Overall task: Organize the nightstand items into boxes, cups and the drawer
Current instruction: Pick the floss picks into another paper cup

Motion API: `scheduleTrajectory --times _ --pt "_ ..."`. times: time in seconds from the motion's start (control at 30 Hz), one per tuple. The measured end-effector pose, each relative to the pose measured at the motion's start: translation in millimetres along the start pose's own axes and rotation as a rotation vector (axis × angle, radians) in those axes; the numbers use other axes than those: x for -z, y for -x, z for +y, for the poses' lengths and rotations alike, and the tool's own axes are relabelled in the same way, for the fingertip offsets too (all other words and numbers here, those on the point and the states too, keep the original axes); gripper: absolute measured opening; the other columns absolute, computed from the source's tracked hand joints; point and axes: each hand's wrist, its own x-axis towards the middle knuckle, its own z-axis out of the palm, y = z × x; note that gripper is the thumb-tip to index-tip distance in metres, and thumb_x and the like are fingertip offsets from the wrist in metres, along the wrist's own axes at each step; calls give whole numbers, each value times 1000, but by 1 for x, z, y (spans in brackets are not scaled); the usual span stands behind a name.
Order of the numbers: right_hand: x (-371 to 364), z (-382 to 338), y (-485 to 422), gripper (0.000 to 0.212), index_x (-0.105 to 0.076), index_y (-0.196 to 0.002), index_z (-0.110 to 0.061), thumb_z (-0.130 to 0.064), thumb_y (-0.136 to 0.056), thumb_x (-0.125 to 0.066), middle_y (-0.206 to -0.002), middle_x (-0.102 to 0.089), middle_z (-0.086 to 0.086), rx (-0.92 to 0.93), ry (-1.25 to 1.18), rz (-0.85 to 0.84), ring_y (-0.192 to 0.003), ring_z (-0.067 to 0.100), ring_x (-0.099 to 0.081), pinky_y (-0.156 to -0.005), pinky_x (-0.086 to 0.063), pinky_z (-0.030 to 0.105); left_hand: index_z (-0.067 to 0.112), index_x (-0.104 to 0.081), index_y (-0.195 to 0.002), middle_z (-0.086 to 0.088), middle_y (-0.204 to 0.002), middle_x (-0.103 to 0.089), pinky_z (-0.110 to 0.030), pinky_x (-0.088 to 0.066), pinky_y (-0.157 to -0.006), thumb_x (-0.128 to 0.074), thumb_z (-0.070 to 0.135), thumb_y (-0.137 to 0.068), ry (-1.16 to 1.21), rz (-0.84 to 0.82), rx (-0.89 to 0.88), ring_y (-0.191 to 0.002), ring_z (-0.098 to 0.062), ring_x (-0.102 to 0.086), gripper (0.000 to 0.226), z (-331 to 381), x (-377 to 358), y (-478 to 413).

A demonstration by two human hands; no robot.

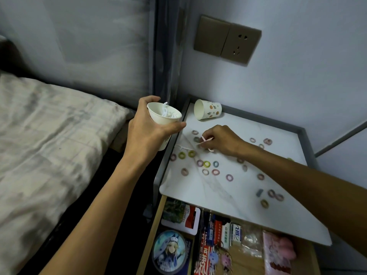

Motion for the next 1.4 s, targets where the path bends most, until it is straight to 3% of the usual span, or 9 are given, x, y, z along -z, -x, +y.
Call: scheduleTrajectory --times 0.13,0.27,0.4,0.63,0.83,0.97,1.17,1.3,1.4 --pt "11 -2 -3 12 -76 -87 -14 -26 -87 -73 -80 -73 6 29 94 -53 -80 22 -67 -75 -51 34 29 -52 -124 8 -106 -66 -41 -56 -88 -90 43 -55 5 -4 0 -98 -12 -65 81 0 0 1" --pt "3 -21 -8 5 -74 -85 -8 -12 -85 -76 -70 -70 4 -18 -108 95 -57 11 -64 -53 -47 13 30 -52 -122 7 -106 -67 -43 -56 -89 -89 45 -52 33 -7 14 -99 -14 -65 80 1 0 0" --pt "-28 -28 -27 10 -71 -75 -11 -17 -80 -77 -70 -70 7 -61 12 67 -62 16 -67 -61 -50 25 30 -52 -122 8 -106 -67 -42 -57 -88 -89 43 -54 36 -12 10 -99 -14 -66 79 0 1 0" --pt "-43 -36 -25 14 -71 -88 -21 -33 -80 -73 -87 -68 6 3 246 116 -81 27 -65 -65 -47 33 30 -51 -123 9 -105 -66 -42 -56 -89 -89 43 -55 18 -13 1 -100 -14 -65 79 -1 3 -2" --pt "-44 -37 -16 22 -67 -102 -10 -28 -90 -65 -103 -67 13 53 409 71 -95 34 -63 -78 -50 38 28 -52 -124 8 -107 -66 -41 -56 -89 -90 43 -55 19 -21 6 -100 -14 -65 80 -1 3 0" --pt "-28 -27 -12 19 -70 -95 -14 -32 -91 -65 -99 -69 11 -69 270 124 -91 31 -65 -75 -50 37 28 -52 -124 7 -108 -65 -38 -56 -89 -92 38 -57 9 -40 15 -101 -13 -64 79 1 1 3" --pt "39 -24 27 14 -67 -104 -1 -10 -95 -62 -78 -72 11 -51 -371 248 -57 9 -66 -59 -57 26 27 -51 -126 11 -105 -65 -24 -52 -82 -92 31 -63 -54 -116 7 -98 -9 -62 76 3 -14 12" --pt "79 -36 59 9 -72 -93 -17 -18 -96 -63 -71 -68 -2 127 -319 286 -57 5 -57 -57 -49 23 29 -48 -129 14 -104 -63 -8 -45 -66 -92 31 -62 -107 -220 -10 -91 -2 -61 80 5 -33 26" --pt "94 -52 84 13 -77 -101 -19 -22 -92 -67 -76 -71 -8 219 -135 138 -62 -1 -60 -61 -47 14 30 -46 -131 9 -108 -65 -22 -50 -74 -92 30 -61 -141 -286 -40 -94 -11 -63 84 7 -49 38"
